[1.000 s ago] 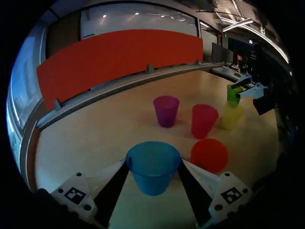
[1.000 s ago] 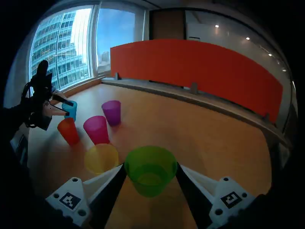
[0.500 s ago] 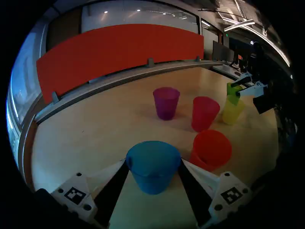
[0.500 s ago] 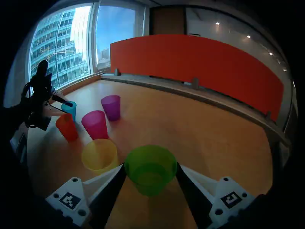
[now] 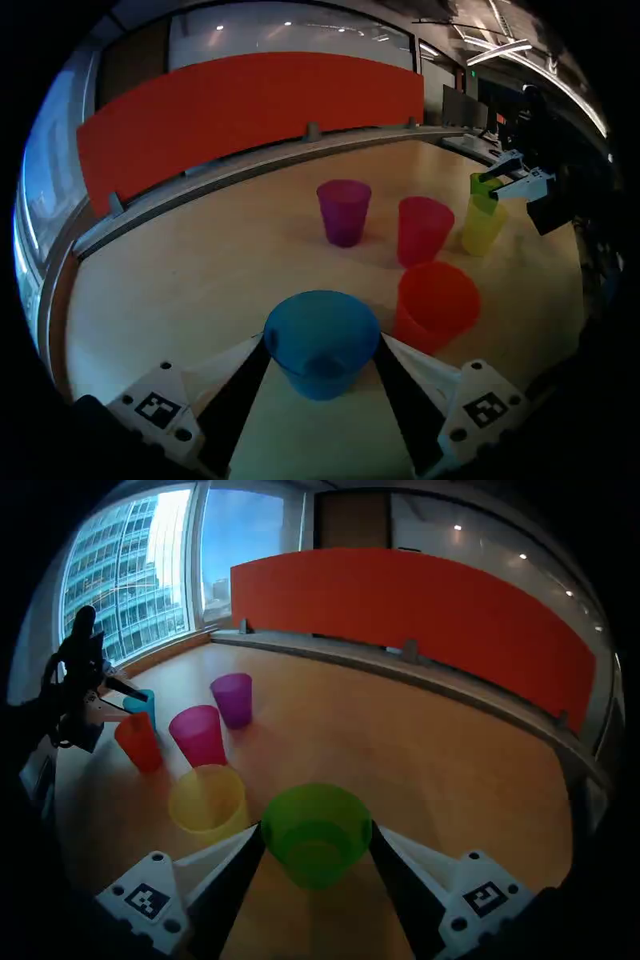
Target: Pour water
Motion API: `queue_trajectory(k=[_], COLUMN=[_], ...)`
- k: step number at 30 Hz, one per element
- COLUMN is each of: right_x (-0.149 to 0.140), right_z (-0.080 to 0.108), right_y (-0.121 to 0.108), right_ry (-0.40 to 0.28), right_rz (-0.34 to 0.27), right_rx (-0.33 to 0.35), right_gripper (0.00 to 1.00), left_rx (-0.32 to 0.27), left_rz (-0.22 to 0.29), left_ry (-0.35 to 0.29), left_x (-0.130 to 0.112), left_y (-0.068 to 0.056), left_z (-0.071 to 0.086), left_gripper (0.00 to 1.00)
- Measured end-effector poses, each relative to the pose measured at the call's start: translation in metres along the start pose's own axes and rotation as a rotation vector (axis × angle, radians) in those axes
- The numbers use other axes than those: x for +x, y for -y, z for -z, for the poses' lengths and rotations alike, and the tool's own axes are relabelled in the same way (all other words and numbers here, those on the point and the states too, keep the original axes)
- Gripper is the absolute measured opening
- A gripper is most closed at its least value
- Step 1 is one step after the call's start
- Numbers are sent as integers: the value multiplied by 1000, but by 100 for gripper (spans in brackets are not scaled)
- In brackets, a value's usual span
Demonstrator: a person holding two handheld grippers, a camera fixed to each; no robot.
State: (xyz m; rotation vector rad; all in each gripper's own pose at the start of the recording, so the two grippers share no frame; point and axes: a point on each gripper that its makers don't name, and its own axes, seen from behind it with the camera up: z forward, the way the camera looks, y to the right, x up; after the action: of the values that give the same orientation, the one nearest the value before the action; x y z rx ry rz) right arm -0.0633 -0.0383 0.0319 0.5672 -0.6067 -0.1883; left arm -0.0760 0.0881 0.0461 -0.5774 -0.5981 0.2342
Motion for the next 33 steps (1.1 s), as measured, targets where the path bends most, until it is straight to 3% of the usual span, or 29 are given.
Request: queue_trajectory(k=[33], right_x=[-11], right_z=[-2], right_y=[0], right_ry=[12], right_rz=[-9], right_rx=[0], right_gripper=[92], left_rx=[16], left_rz=[8], left_ry=[53], left_x=[-8], left_y=[3], left_z=[4], left_gripper=[88])
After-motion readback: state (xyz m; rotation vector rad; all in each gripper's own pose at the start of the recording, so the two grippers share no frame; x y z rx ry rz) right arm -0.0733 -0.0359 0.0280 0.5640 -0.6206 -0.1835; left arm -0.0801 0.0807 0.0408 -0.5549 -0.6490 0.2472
